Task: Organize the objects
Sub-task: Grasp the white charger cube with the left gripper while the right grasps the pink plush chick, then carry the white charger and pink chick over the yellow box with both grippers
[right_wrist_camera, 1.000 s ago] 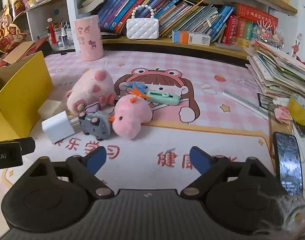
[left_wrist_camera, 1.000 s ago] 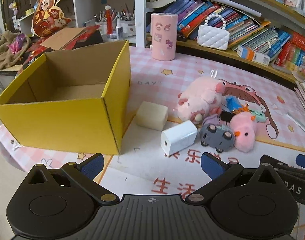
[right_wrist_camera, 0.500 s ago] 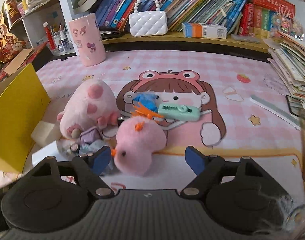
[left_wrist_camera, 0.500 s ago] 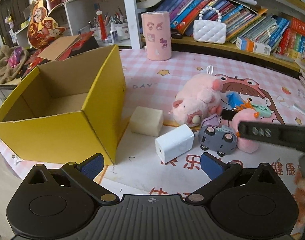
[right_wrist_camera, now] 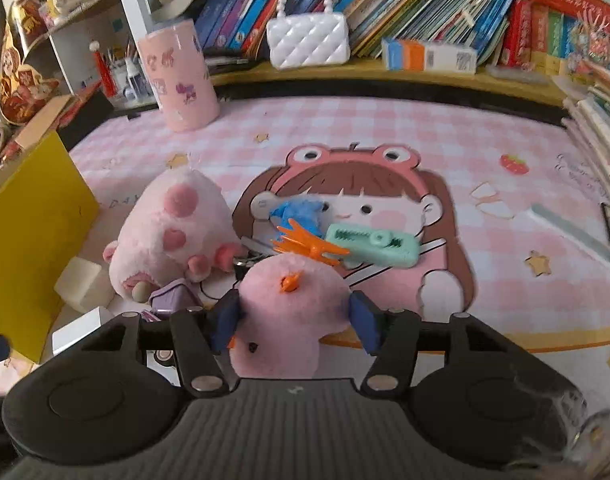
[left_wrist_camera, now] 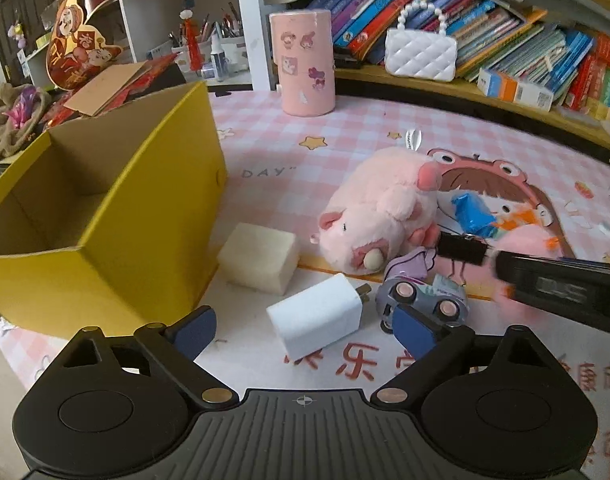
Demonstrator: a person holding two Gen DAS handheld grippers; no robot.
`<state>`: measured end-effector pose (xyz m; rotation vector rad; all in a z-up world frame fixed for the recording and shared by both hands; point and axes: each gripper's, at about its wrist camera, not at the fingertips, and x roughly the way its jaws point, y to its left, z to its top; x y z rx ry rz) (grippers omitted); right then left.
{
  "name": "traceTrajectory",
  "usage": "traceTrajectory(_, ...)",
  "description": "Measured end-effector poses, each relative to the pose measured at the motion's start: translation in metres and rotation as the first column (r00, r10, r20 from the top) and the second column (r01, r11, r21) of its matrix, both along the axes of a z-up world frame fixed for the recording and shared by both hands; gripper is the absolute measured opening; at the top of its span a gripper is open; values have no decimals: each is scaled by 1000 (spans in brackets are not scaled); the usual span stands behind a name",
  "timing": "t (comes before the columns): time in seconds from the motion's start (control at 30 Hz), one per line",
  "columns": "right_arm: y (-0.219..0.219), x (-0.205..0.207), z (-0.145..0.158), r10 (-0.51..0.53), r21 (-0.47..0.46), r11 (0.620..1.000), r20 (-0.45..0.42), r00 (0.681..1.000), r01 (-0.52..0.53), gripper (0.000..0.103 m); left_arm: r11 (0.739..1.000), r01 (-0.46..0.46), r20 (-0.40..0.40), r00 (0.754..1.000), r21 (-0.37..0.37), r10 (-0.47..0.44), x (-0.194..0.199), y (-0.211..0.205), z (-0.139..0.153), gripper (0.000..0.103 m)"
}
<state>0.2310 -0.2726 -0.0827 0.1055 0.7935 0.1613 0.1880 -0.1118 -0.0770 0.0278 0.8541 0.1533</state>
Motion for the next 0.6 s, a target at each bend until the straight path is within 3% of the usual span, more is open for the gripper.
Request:
traceTrajectory(0.07,-6,-7,6,2,-6,1000,14,1000,-2,56,1000,-7,-19,1000,19,8,7,-2,-6,87)
traceTrajectory(0.23,-19,-20,12,-12,1,1000,10,1000,12,57,999,-49,-39,998,-8,48,15,2,-16,79)
traceTrajectory(0.3,-21,-25,11,-17,3,1000,2,1000,17,57,997,-64,-45,997,-33,62,17,6,-18,71)
traceTrajectory(0.37,-23,-30,10,-19,2,1000,-6,1000,19,56,995,-62,-50,997,-79,58,18,10,-19,55)
traceTrajectory(0.6,-19,-48,13,-10,1,1000,-10,1000,10,56,988,-52,-49,998,-146,46,2,20,-11,55)
